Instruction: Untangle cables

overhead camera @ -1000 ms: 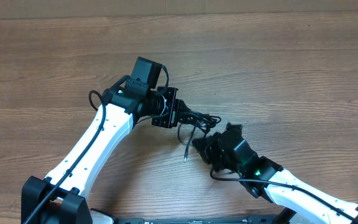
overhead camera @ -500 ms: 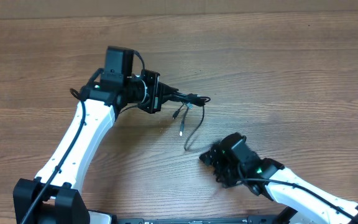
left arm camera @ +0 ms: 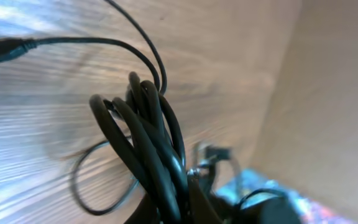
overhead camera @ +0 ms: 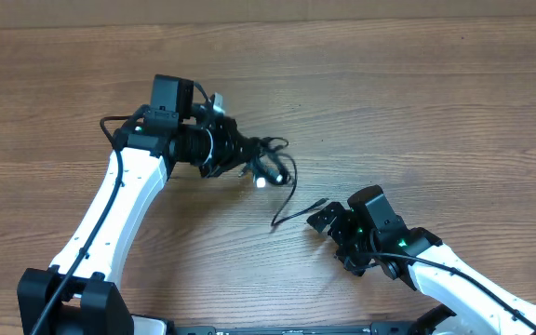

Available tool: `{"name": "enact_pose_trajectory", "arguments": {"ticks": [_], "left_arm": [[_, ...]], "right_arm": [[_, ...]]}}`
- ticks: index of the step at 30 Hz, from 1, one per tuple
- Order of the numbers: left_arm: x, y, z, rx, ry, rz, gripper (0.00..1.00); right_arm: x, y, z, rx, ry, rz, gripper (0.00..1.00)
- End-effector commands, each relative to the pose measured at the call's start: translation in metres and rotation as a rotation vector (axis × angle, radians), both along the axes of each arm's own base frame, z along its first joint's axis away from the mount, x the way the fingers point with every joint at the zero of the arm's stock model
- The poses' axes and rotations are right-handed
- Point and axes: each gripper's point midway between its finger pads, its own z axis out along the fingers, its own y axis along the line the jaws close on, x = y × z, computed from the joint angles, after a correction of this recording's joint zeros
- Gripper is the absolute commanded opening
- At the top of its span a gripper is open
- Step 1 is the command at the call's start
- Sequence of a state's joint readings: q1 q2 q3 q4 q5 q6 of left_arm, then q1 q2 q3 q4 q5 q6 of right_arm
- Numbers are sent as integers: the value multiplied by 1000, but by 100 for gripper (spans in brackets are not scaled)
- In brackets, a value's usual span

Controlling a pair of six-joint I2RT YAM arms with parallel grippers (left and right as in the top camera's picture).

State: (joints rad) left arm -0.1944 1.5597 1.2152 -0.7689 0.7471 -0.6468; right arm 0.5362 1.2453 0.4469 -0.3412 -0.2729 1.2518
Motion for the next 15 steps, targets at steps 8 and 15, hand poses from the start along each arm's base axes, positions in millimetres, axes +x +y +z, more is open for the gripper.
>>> {"name": "enact_pose_trajectory", "arguments": {"ticks": [8,15], "left_arm": [[-26,76,-43,511,8,-27,4],[-22,75,-42,477,71,96,4]], "right_arm": [[-7,-18,-18,-84,22,-9,100],[-7,-18,-18,-84,22,-9,100]]}}
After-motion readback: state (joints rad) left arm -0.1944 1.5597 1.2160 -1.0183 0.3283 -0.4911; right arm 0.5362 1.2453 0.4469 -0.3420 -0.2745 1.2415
